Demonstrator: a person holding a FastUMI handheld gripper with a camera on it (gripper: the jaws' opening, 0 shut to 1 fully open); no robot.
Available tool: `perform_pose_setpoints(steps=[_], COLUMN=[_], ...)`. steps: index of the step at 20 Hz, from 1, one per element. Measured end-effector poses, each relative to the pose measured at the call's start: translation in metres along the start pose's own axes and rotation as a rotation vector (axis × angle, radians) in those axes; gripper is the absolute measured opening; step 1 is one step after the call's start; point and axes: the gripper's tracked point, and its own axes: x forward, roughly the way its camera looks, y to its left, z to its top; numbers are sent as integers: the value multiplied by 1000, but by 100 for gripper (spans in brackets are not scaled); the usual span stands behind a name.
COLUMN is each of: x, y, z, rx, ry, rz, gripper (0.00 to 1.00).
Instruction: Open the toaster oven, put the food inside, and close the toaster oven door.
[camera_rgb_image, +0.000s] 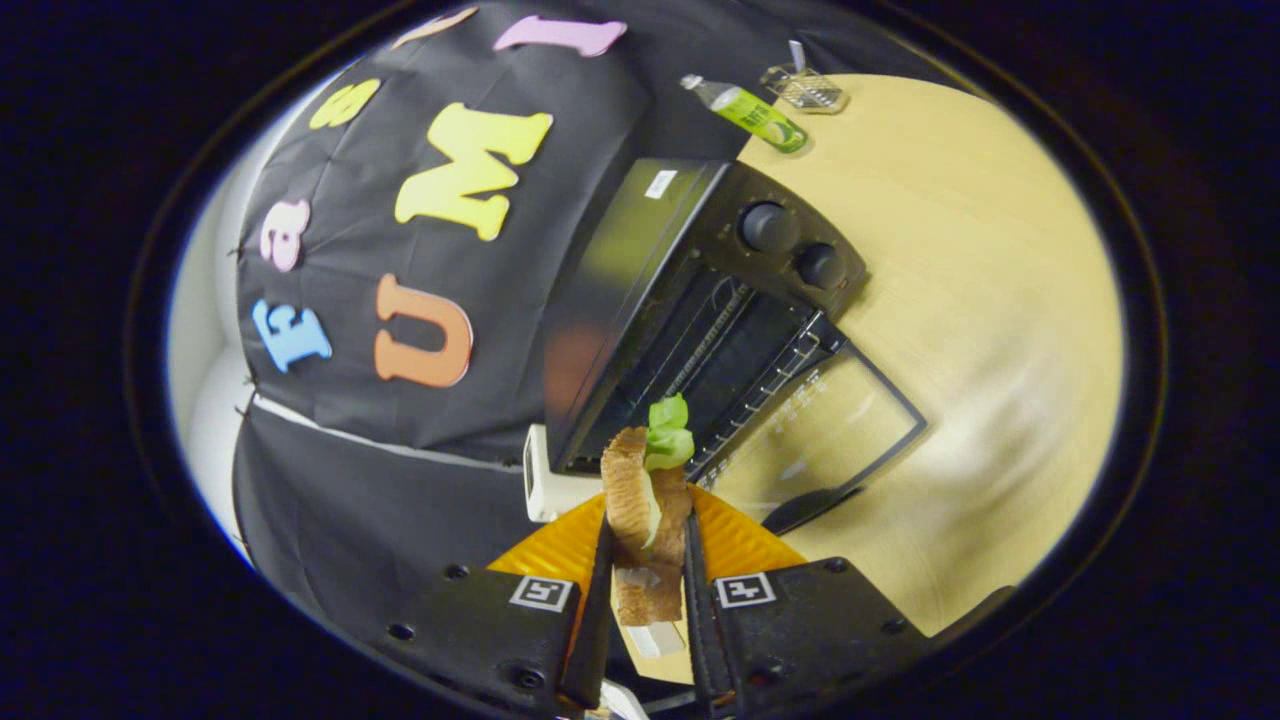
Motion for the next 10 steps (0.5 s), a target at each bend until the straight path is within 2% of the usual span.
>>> perform_pose_setpoints(steps=[6,10], x=[63,107], y=[-16,-29], z=[48,64], rx=[123,147], ry=[-136,-174], rz=[92,110], gripper=[38,39])
